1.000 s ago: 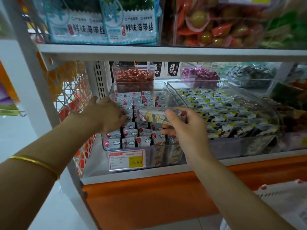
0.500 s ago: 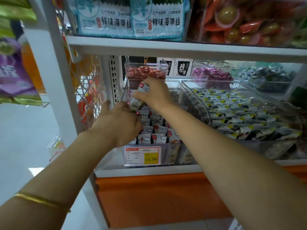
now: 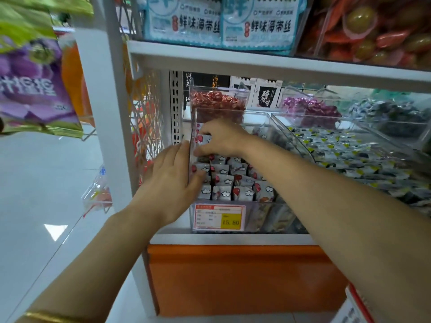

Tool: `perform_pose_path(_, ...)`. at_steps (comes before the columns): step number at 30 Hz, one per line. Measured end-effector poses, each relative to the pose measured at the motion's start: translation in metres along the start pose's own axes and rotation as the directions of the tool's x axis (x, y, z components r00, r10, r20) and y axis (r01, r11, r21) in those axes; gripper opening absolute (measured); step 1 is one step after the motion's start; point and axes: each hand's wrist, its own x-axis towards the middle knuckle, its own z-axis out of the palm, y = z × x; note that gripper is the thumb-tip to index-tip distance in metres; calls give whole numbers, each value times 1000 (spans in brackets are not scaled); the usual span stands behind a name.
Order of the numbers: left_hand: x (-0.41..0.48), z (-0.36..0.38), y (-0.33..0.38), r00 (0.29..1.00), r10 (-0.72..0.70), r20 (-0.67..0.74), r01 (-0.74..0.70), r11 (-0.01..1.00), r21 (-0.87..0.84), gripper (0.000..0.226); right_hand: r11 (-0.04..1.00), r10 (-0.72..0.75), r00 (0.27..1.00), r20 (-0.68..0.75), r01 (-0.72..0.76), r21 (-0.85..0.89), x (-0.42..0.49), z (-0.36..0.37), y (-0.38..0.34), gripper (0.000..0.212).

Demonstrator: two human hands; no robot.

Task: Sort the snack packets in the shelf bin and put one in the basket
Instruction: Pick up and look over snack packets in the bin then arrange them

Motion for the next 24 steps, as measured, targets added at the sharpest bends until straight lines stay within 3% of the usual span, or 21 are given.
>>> perform_pose_path(2,1,0,1,1000,1,-4,-1,1000,-23,69,999,24,999,-21,-24,24,2,0,0,30)
perform_pose_path(3,1,0,2,1000,4,-8,-4,1000,-31,70,997,41,998,-44,-38,67,5,1,1,22)
perform_pose_path(6,2,1,3,1000,8,2,-8,999,-46,71,992,55,997,-44,-50,112,6,3,3,46)
perform_pose_path(7,2,1,3,1000,6,10,-6,999,-46,71,994,39,999,-34,-35,102,6,3,3,43)
perform_pose_path(12,3,2,3,1000,-6,29,7,999,-50,72,989,61,998,-11,-62,-132,-1,6,7,24)
perform_pose_path(19,3,1,4,998,-14,66,20,995,-97,73,996,52,998,-33,-50,73,-9,8,5,20)
perform_pose_path(24,4,-1,4,996,-22,90,33,992,-125,74,985,126,967,-220,-94,147,5,6,15,22)
